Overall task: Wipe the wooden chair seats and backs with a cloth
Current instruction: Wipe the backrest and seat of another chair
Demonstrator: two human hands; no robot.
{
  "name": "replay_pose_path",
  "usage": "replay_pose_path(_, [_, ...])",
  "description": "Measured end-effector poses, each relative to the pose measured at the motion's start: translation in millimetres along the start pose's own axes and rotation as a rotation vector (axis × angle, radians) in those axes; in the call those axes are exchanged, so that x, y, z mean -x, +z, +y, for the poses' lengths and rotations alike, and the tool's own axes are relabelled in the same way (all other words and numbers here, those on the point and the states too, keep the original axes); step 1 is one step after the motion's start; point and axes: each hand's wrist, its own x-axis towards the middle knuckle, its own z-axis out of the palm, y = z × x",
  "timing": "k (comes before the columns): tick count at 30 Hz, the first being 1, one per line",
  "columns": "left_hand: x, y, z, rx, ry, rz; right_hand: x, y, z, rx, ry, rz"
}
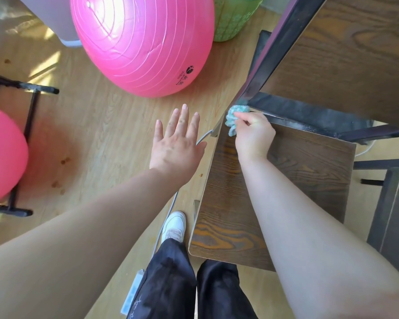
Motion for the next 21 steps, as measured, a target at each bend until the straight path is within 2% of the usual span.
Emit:
replay_pose_path(3, [7, -1, 4, -0.004, -0.005, -0.011, -2, -8, 3, -0.046, 0.12, -0.112])
replay_pose_path(5, [14, -3, 10, -0.002, 0.0, -0.016, 2, -22, 5, -0.165, 0.215, -0.171])
replay_pose_path(8, [27, -3, 24, -0.009, 0.029, -0.027, 10, -59, 14, -0.341, 0.302, -0.177])
replay_pose_path(11, [35, 4, 41, -0.018, 0.049, -0.049, 7, -101, 30, -0.362, 0.338, -0.174])
replay_pose_path(17, [39, 15, 80, -0.014, 0.076, -0.045, -13, -154, 62, -0.158, 0.207, -0.243])
replay_pose_path(21, [40, 18, 102, -0.012, 0.083, -0.055, -21, -159, 75, 0.135, 0.075, -0.22])
